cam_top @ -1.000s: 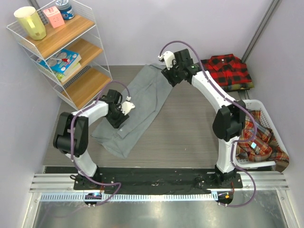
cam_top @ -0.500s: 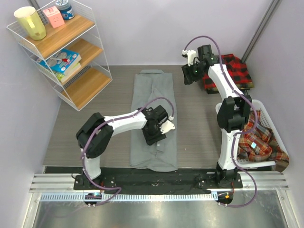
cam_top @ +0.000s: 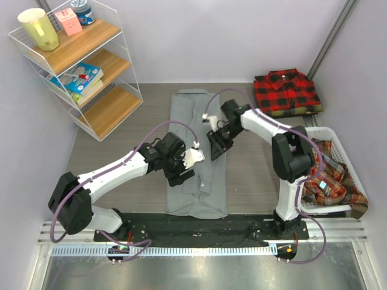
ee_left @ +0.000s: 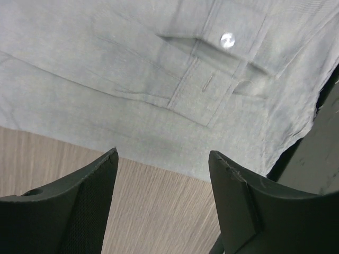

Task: Fold and stack the long sleeve shirts
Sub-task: Fold the shirt

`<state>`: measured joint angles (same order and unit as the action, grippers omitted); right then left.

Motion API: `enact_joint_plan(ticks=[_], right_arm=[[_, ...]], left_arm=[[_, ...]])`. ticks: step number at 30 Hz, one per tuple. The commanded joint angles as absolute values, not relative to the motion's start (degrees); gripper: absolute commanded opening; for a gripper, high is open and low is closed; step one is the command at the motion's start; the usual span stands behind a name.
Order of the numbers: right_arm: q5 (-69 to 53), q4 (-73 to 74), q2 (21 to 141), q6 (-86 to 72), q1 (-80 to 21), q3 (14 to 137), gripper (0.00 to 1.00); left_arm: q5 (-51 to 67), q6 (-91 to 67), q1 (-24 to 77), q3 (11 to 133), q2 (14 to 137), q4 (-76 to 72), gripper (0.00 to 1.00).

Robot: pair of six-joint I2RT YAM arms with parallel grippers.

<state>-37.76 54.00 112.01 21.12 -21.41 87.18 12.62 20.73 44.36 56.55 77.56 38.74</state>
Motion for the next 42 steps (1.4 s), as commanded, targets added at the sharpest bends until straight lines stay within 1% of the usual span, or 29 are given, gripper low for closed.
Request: enact_joint_plan(ticks=[1,3,8,11,14,16,18,19,21,22,23,24,25,26,27,28,29,30,31,32,34,35,37,39,42], right_arm=[[-40.26,46.76,109.77,18.72,-24.61,82.36,0.45],[-39.99,44.92,111.97,18.11,-24.70,81.74,0.44],[-35.78,41.23,118.37,17.49,-24.61,83.05,0.44],[-32.18,39.91,122.07,17.66,-24.43,86.12,0.45],[-30.85,40.16,126.91,17.58,-23.47,92.18,0.45],[-30.24,41.91,128.06,18.36,-23.12,97.71,0.45],[-30.06,46.39,125.88,19.59,-22.94,101.84,0.48],[-30.41,47.71,124.38,20.12,-22.85,102.39,0.49],[-32.51,51.41,120.17,22.75,-22.85,101.52,0.54],[-33.39,53.07,115.10,23.81,-22.94,100.30,0.56],[-34.27,53.52,112.35,25.91,-22.94,98.80,0.60],[-34.80,53.61,109.63,27.75,-23.37,94.44,0.62],[-34.37,52.57,102.90,29.60,-23.99,91.44,0.64],[-33.58,51.51,99.79,33.88,-25.39,88.10,0.66],[-32.88,50.02,95.84,35.67,-26.18,80.67,0.70],[-32.78,46.18,92.49,37.42,-26.89,76.68,0.73],[-32.44,43.45,85.15,39.27,-28.55,72.38,0.75],[-31.82,40.29,81.77,41.38,-29.43,63.89,0.81],[-30.25,34.95,78.95,42.53,-30.57,59.89,0.84],[-29.36,32.98,75.10,43.67,-33.20,54.11,0.85],[-27.87,30.07,74.09,46.84,-35.41,50.29,0.87],[-27.77,29.45,74.18,47.80,-36.03,47.75,0.88],[-27.16,27.09,74.27,50.88,-37.61,45.19,0.96],[-26.02,23.23,73.92,52.29,-39.19,41.67,1.00],[-24.62,19.18,74.53,54.22,-41.30,38.59,1.00]], left_arm=[[13.54,24.17,42.63,55.45,83.75,36.91,0.68],[13.71,23.91,41.14,57.12,88.21,37.09,0.66],[16.87,23.03,32.46,60.90,97.19,35.68,0.63],[18.97,23.91,27.27,63.63,102.21,35.33,0.63],[20.21,25.48,25.49,66.26,105.29,35.51,0.62],[21.61,25.57,25.49,67.75,103.81,36.38,0.63],[24.34,25.58,25.58,67.77,100.91,38.05,0.64],[24.61,25.92,25.49,67.24,98.64,38.14,0.66],[25.39,28.73,25.58,64.61,91.26,39.81,0.68],[26.10,30.05,25.49,63.21,88.53,40.95,0.70],[27.06,33.54,25.58,60.76,82.68,42.26,0.72],[28.98,34.53,25.58,58.91,79.83,43.75,0.73],[29.96,35.32,25.66,57.23,77.02,43.94,0.77],[30.84,38.38,25.84,55.48,73.69,44.12,0.78],[31.89,39.89,25.93,51.37,68.26,44.21,0.79],[34.51,41.82,26.19,49.41,65.07,43.77,0.81],[35.41,43.23,26.54,46.78,62.43,42.64,0.83],[36.38,45.77,26.98,42.32,57.62,41.23,0.85],[36.56,46.40,27.68,39.67,55.65,37.48,0.87],[36.13,47.19,30.03,37.64,54.24,35.44,0.87],[32.81,50.53,32.86,32.29,51.87,30.79,0.88],[31.30,51.32,36.26,30.86,51.77,29.37,0.88],[28.40,52.82,39.18,27.09,52.03,24.64,0.88],[25.06,53.52,42.00,23.66,52.29,18.67,0.88],[22.15,54.58,43.94,21.37,53.96,14.60,0.88]])
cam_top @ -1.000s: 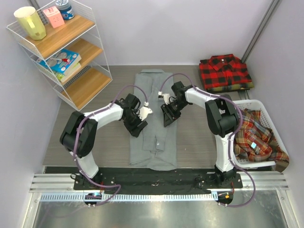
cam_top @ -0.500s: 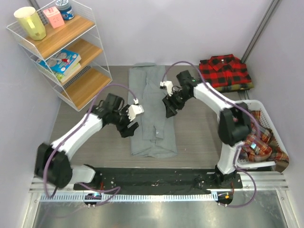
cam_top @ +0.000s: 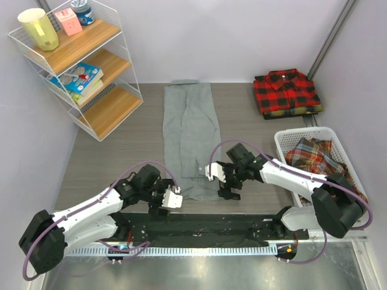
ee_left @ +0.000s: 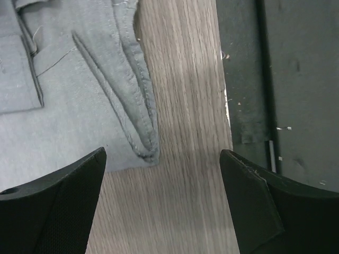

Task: Fold and stack the long sleeve shirts
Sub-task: Fold the shirt

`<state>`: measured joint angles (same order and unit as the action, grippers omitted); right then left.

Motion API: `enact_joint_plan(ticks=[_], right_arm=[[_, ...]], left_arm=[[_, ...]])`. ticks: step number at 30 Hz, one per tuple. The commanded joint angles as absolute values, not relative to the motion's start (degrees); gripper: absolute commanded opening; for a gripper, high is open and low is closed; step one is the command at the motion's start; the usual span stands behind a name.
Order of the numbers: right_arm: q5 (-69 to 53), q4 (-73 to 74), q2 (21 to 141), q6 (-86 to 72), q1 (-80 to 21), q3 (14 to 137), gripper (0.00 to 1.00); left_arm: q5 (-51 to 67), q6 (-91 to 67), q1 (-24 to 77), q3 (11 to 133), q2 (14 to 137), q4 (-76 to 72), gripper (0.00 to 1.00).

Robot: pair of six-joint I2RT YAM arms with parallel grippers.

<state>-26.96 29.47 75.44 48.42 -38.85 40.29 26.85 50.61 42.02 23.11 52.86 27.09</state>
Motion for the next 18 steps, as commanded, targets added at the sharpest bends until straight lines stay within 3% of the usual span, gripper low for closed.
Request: enact_joint_plan(ticks=[1,13,18], right_arm=[[-23.48,18.03,74.79,54.75,-41.92,37.19,1.00],[-14.15,-7.99,77.95,59.76,-45.61,24.70,1.00],[-14.94,-10.55,79.19,62.40,-45.62,23.99,1.00]], left_arm=[[21.37,54.75,44.12,21.01,54.40,12.24,0.88],[17.75,57.48,45.09,18.02,63.63,-2.45,0.89],[15.21,58.97,45.09,18.10,68.80,-7.20,0.81]])
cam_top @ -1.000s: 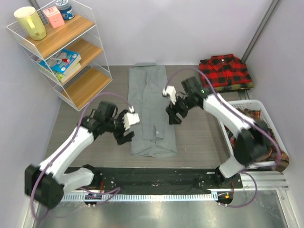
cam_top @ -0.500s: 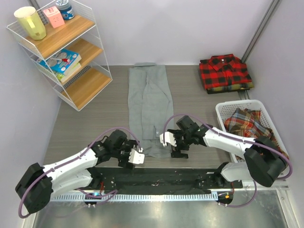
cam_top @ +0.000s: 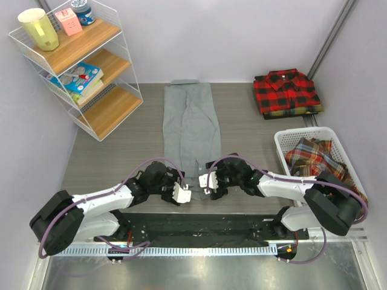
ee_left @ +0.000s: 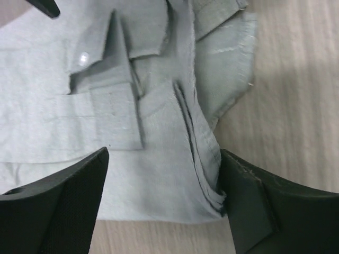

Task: Fold and stack the long sleeve shirts
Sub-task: Fold the shirt

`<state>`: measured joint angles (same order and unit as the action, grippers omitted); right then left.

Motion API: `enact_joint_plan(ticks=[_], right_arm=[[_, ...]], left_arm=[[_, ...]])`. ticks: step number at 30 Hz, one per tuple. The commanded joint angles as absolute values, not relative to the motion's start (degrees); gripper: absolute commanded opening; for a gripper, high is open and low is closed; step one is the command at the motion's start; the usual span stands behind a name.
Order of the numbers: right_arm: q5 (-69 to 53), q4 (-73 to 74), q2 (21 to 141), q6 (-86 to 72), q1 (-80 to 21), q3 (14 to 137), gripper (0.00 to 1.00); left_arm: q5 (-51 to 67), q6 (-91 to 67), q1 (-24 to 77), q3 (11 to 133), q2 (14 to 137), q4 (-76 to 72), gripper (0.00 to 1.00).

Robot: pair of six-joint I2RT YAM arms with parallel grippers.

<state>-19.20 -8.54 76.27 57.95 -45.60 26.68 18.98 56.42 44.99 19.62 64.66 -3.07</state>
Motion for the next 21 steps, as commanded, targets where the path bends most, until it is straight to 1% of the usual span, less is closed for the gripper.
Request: enact_joint_plan(ticks=[1,2,4,6,7,8,9,10,11,12,15,16,18,19,21], right_arm=[[-14.94,-10.63,79.45,62.84,-45.62,24.17,0.98],[-14.94,-10.63,80.41,63.19,-45.70,24.34,0.96],[-14.77,-10.90,81.29,63.81,-45.62,24.96,0.84],[-14.68,-10.37,82.18,64.86,-45.62,25.22,0.72],[-14.59,-10.28,82.26,64.78,-45.62,25.49,0.58],[-14.50,-10.28,82.35,64.51,-45.62,25.66,0.52],[-14.50,-10.28,82.44,63.73,-45.62,26.19,0.46],[-14.41,-9.94,82.53,63.63,-45.62,26.63,0.34],[-14.41,-9.15,82.62,63.28,-45.62,26.98,0.28],[-14.24,-8.88,82.70,63.02,-45.62,27.24,0.22],[-13.71,-7.56,83.05,62.67,-45.62,28.38,0.14],[-13.80,-6.95,82.88,62.41,-45.53,28.82,0.10],[-14.15,-3.97,82.01,61.79,-45.70,30.14,0.03],[-14.32,-2.74,81.48,61.00,-45.88,30.58,0.01],[-14.41,2.00,79.90,59.42,-46.23,31.90,0.01]], left_arm=[[15.03,59.06,45.09,18.54,69.60,-7.29,0.79],[14.68,58.98,45.09,18.81,70.22,-7.56,0.76],[14.41,59.59,45.00,19.68,71.80,-8.00,0.72],[14.59,60.38,45.00,20.47,72.68,-7.74,0.66],[14.68,60.64,45.00,20.65,72.86,-7.65,0.63],[15.03,60.64,45.00,21.00,73.04,-7.21,0.54],[15.29,60.47,45.00,21.35,73.12,-6.69,0.49],[15.99,60.21,45.00,22.23,73.04,-5.37,0.44],[16.61,60.12,45.00,22.67,72.95,-4.49,0.34],[17.22,60.12,45.00,23.02,72.78,-3.70,0.31],[18.46,60.38,45.00,24.17,73.12,-2.38,0.23],[18.54,59.42,45.00,25.30,73.56,-1.85,0.17],[19.51,58.54,45.00,26.98,73.39,1.91,0.10],[20.12,57.75,45.00,27.50,72.08,3.33,0.06],[23.28,57.31,45.35,28.91,69.62,9.03,0.04]])
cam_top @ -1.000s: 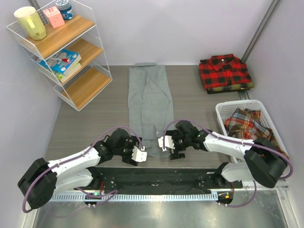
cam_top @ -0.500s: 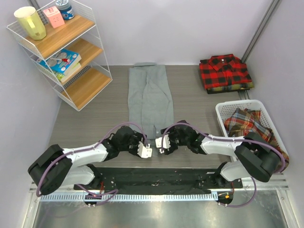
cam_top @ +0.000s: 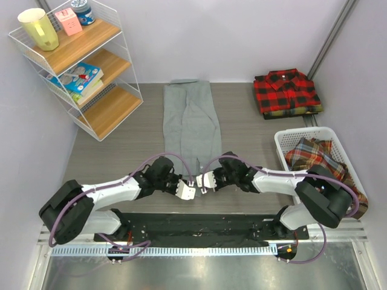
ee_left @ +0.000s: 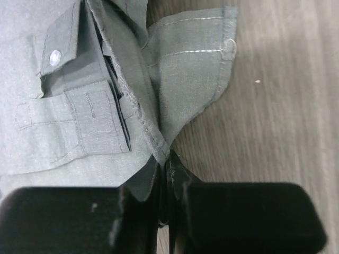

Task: Fold and stack the long sleeve shirts
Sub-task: Fold the shirt

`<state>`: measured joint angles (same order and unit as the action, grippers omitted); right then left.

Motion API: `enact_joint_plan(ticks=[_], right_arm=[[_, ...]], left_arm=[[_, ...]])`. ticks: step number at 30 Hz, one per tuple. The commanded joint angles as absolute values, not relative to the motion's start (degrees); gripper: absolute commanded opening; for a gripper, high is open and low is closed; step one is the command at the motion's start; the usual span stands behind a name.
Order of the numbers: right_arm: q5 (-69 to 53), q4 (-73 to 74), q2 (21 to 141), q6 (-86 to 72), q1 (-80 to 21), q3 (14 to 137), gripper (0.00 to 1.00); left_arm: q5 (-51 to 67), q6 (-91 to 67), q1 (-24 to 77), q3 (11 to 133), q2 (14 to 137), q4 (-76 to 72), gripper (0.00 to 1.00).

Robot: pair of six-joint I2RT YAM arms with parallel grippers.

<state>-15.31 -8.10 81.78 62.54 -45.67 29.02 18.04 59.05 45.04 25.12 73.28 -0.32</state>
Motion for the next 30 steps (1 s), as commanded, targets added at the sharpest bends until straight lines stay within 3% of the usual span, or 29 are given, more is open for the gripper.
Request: enact_joint_plan(ticks=[1,5,9,25,30], right_arm=[[-14.68,4.02,77.98,58.63,-46.84,32.34,0.01],[-16.25,14.22,70.68,53.36,-50.18,32.61,0.01],[-15.91,18.63,64.17,47.91,-53.26,31.99,0.01],[-13.10,16.61,65.30,45.44,-53.79,29.79,0.01],[-11.16,18.89,65.48,45.79,-51.86,36.02,0.01]], left_arm=[[23.99,56.35,45.70,29.35,68.22,11.49,0.00],[28.56,52.66,48.07,32.16,60.05,24.92,0.00],[28.49,48.43,49.57,31.47,55.03,28.30,0.00],[25.14,47.64,50.27,29.44,55.90,26.72,0.00],[24.08,48.42,49.40,35.06,55.98,30.57,0.00]])
